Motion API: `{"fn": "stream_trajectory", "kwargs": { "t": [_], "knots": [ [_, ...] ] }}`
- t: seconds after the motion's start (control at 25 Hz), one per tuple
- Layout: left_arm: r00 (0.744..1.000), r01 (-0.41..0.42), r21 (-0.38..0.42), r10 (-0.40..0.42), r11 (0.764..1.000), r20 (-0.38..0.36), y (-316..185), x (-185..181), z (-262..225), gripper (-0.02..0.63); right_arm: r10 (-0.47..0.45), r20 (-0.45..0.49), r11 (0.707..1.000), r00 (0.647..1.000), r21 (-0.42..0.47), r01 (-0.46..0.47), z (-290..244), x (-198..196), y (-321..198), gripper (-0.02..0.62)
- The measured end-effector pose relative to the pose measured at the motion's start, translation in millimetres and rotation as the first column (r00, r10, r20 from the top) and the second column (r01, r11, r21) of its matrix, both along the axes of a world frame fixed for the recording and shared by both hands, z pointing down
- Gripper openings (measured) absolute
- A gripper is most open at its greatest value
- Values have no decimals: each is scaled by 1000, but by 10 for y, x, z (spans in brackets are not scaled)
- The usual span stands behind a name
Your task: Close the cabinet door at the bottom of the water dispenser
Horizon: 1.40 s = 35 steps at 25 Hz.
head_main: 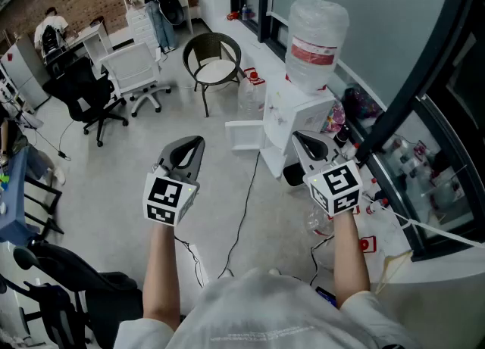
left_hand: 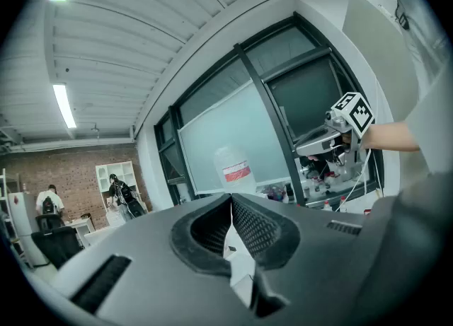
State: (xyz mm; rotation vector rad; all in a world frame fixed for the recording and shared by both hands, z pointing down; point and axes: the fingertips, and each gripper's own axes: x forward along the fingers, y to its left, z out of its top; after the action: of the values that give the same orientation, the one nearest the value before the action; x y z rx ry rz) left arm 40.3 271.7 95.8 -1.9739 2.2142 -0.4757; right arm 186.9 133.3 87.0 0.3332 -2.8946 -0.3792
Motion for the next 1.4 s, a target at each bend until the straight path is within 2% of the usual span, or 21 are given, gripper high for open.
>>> {"fn": "stream_trajectory", "kwargs": {
  "t": [0.32,0.88,1.04,1.16,1.4],
  "knots": [
    [1000,-6,1,6,1000,-4,137,-228,52,21,14,33,1000,999,-18,-14,-17,-243,108,26],
    [1000,-14,-5,14,1000,-16,597,-1035,94,21,12,2,1000,1000,1,-12,116,-981,661,26],
    [1000,-13,-9,13,1000,-13,455,-1244,163,21,28,13,1000,1000,-7,-28,149,-1174,436,27],
    [999,20,-10,-20,1000,-47,259,-1445,257,21,44,19,999,999,-18,-44,223,-1303,159,27],
    [991,101,-38,-104,994,-80,-518,-1958,379,21,54,34,998,998,-34,-52,330,-1637,-705,27]
  ]
}}
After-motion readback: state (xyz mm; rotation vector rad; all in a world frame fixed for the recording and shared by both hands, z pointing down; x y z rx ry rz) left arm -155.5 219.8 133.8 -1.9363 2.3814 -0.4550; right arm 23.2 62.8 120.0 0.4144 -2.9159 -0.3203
